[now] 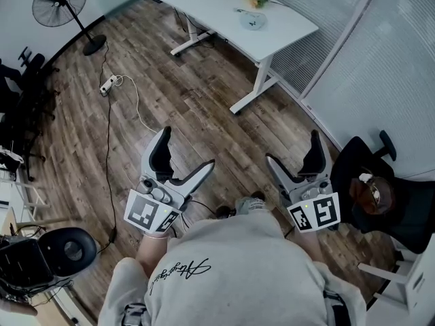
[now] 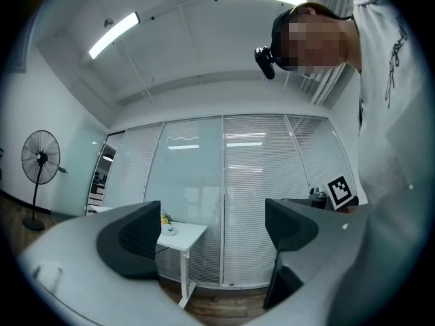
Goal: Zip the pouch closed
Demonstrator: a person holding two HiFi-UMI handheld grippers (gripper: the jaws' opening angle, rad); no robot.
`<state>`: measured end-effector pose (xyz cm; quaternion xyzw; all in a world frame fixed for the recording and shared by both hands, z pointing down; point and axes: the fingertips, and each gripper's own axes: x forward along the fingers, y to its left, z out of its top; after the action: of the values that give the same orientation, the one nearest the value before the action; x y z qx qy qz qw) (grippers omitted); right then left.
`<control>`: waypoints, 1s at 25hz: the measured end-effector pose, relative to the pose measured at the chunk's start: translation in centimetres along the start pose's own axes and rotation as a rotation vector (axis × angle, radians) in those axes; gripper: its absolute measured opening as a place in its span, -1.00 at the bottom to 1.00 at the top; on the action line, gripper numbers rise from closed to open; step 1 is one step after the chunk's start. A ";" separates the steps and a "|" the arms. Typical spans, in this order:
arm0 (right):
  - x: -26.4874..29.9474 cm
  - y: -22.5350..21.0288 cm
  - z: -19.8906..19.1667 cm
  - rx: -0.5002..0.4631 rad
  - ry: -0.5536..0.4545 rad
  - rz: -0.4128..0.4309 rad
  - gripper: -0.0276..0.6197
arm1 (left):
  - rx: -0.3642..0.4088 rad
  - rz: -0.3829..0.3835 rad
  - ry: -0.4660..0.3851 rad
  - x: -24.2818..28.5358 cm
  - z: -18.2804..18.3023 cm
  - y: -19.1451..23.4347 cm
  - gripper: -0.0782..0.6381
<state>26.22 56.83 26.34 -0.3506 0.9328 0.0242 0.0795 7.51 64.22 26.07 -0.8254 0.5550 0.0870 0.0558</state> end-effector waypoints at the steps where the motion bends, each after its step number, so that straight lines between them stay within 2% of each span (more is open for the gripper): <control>1: 0.0 0.0 0.0 -0.006 0.002 0.001 0.70 | 0.001 0.001 0.001 -0.1 0.0 0.0 0.51; 11: -0.1 -1.2 -0.6 0.011 0.037 -0.017 0.72 | -0.018 0.011 0.005 0.6 -0.2 0.7 0.51; 18: 2.8 -1.2 -2.1 0.035 0.061 0.033 0.72 | -0.033 0.021 0.013 2.0 -1.2 2.5 0.51; 22: 4.9 -3.3 -2.9 0.062 0.069 0.029 0.72 | -0.038 0.023 0.029 3.9 -2.1 3.9 0.50; 25: 7.0 -4.9 -3.3 0.046 0.063 0.028 0.72 | -0.032 0.027 0.029 5.8 -2.8 5.4 0.51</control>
<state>23.79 48.29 28.52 -0.3362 0.9400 -0.0074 0.0576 4.86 56.40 27.63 -0.8197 0.5655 0.0846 0.0335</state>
